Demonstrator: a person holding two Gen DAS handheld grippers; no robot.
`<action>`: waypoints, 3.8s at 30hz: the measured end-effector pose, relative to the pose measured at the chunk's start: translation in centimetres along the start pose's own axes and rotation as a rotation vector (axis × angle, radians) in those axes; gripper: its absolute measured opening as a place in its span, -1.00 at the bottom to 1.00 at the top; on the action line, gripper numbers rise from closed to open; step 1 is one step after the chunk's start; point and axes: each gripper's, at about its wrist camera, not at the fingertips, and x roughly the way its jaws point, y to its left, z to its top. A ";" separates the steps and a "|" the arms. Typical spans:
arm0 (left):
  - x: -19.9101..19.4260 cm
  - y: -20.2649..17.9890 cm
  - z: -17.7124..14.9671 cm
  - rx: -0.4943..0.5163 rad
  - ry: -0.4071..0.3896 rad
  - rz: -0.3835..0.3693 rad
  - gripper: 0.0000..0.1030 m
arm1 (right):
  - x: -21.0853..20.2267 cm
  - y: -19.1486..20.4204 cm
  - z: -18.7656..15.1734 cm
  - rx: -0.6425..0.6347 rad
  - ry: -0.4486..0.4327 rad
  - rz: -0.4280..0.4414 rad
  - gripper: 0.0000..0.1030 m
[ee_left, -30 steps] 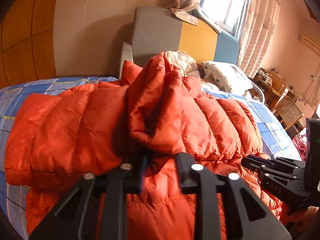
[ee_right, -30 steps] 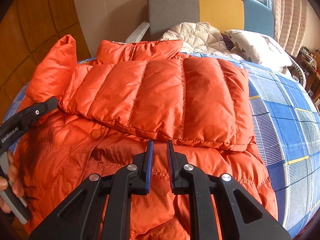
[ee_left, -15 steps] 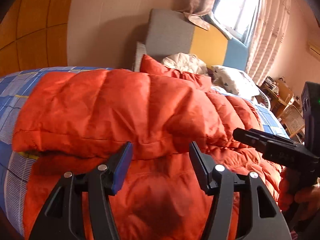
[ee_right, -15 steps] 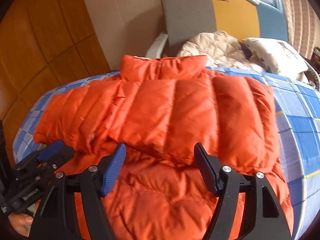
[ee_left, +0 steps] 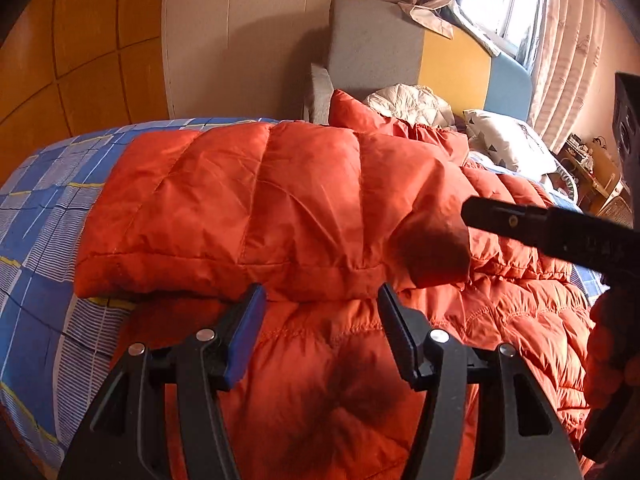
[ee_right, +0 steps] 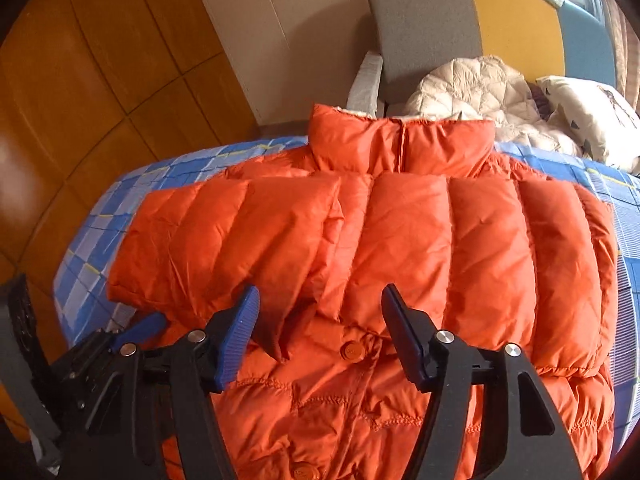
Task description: Fold large clothes
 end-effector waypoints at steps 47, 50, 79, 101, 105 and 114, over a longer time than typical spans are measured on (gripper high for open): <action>-1.7 2.7 0.8 -0.056 -0.143 0.025 0.21 | -1.4 -7.8 -2.6 0.160 -0.066 -0.368 -0.27; -1.8 3.0 1.5 -0.068 -0.155 0.029 0.21 | -2.7 -7.2 -2.7 0.139 -0.112 -0.386 -0.14; 0.8 2.6 7.4 -0.016 -0.170 0.028 0.24 | -1.6 -3.7 0.2 0.051 -0.137 -0.344 -0.14; 11.1 4.0 6.6 -0.045 -0.012 0.041 0.26 | 8.4 -6.6 1.5 -0.051 -0.014 -0.427 -0.09; 11.8 4.1 6.5 -0.055 0.007 0.046 0.25 | 9.3 -6.9 1.5 -0.055 -0.011 -0.432 -0.09; 7.4 3.5 6.5 -0.040 -0.027 0.117 0.45 | 7.1 -6.9 2.8 -0.017 0.038 -0.395 0.28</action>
